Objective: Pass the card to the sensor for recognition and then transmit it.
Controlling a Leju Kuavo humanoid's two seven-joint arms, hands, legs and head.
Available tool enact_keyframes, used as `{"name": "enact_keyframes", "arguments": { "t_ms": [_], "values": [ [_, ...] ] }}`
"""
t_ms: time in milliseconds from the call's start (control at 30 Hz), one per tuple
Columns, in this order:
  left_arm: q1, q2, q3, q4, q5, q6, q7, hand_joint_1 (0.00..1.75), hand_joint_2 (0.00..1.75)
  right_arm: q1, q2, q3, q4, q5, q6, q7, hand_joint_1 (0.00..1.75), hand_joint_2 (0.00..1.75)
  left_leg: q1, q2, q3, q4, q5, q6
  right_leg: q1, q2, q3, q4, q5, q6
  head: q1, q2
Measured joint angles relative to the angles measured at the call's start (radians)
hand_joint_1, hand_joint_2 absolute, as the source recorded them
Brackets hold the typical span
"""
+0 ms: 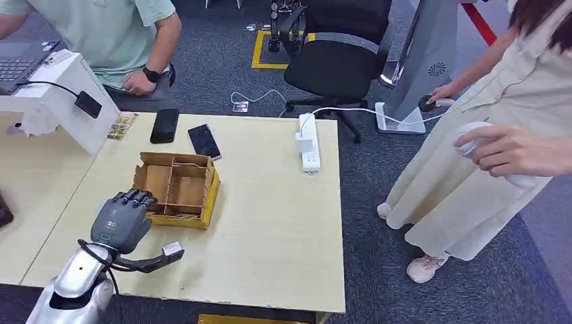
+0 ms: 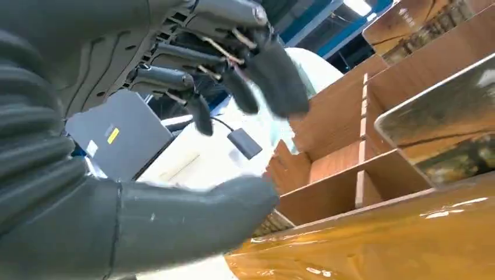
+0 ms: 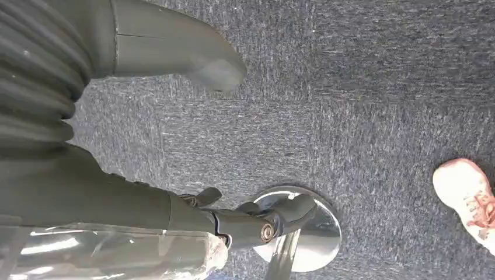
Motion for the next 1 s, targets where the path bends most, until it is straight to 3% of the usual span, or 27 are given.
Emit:
{"name": "enact_keyframes", "arguments": {
  "t_ms": [600,1000],
  "values": [
    [-0.035,0.004,-0.008,0.001,-0.010,0.001,0.021,0.00,1.75,-0.002,0.000,0.000,0.013,-0.009,-0.003,0.002,0.00,1.75,0.000,0.000,0.000,0.000,0.000,0.000,0.000,0.000,0.000,0.000,0.000,0.000,0.000,0.000],
    [-0.035,0.035,-0.008,0.001,-0.020,-0.009,0.035,0.00,1.75,-0.001,0.000,-0.003,0.013,-0.026,-0.004,-0.008,0.00,1.75,0.000,0.000,0.000,0.000,0.000,0.000,0.000,0.000,0.000,0.000,0.000,0.000,0.000,0.000]
  ]
}}
